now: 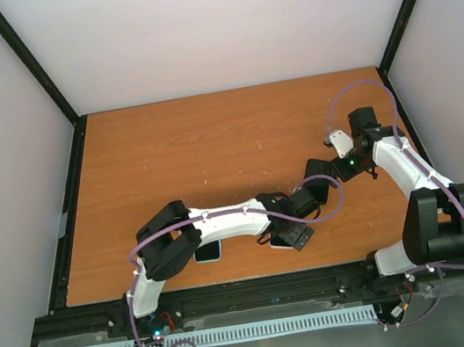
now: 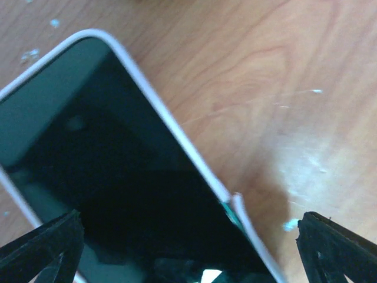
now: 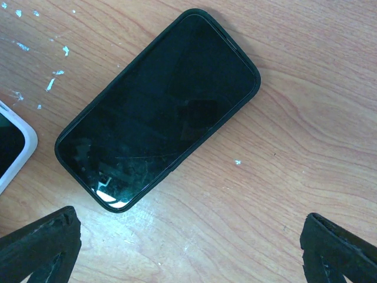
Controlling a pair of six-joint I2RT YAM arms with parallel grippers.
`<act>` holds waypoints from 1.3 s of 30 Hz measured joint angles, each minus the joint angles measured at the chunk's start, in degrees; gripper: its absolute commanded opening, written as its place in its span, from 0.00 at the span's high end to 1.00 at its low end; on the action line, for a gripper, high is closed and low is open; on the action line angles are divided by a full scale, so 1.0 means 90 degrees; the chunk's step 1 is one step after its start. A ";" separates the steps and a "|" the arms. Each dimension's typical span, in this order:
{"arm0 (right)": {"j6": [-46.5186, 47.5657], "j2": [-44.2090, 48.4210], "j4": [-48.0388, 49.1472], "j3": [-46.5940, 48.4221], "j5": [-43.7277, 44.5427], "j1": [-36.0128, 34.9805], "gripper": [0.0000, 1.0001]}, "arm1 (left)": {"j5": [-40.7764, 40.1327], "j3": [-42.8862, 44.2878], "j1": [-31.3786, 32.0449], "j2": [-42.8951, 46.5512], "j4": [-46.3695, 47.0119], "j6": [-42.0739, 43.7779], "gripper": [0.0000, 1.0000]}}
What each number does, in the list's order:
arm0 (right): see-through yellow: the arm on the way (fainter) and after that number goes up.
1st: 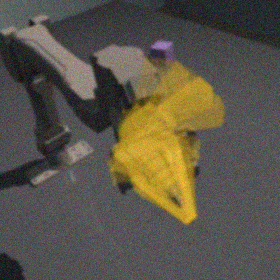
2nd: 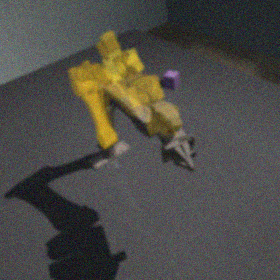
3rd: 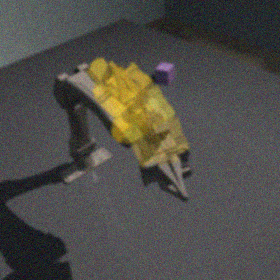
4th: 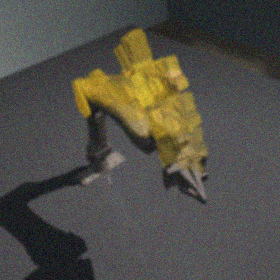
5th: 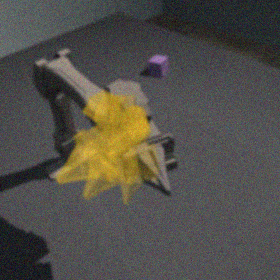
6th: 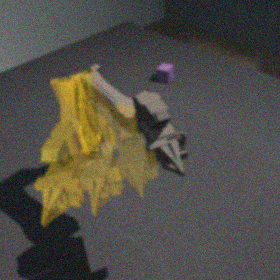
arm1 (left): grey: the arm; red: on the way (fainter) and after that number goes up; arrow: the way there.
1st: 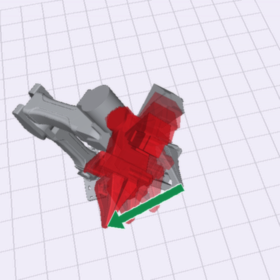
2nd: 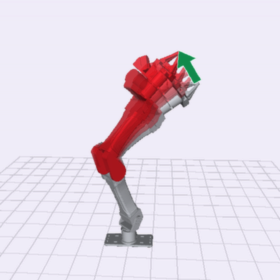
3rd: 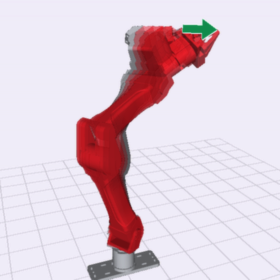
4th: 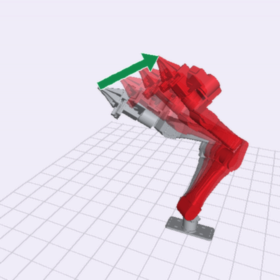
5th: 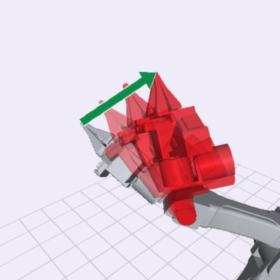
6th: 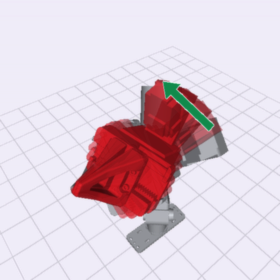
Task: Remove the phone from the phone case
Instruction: Move the phone to the center of the board, then pick up the phone at the center of the board.
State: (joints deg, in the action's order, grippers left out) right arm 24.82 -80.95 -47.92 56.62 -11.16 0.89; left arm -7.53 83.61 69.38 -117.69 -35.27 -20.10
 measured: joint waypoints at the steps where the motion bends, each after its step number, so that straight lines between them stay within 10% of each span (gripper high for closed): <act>1: 0.0000 -0.0007 -0.0002 -0.0002 -0.0002 0.0000 0.00 | -0.0141 0.0032 0.0012 -0.0041 -0.0090 -0.0080 0.00; 39: 0.4588 -0.1938 0.0894 0.0352 0.2159 -0.1209 0.00 | -0.1450 -0.2336 -0.1025 0.3028 0.0403 -0.1192 0.00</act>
State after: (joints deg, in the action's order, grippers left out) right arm 66.11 -98.39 -39.88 59.79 8.27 -10.00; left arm -20.58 62.59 60.16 -90.43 -31.64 -30.83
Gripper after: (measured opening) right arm 0.998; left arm 0.995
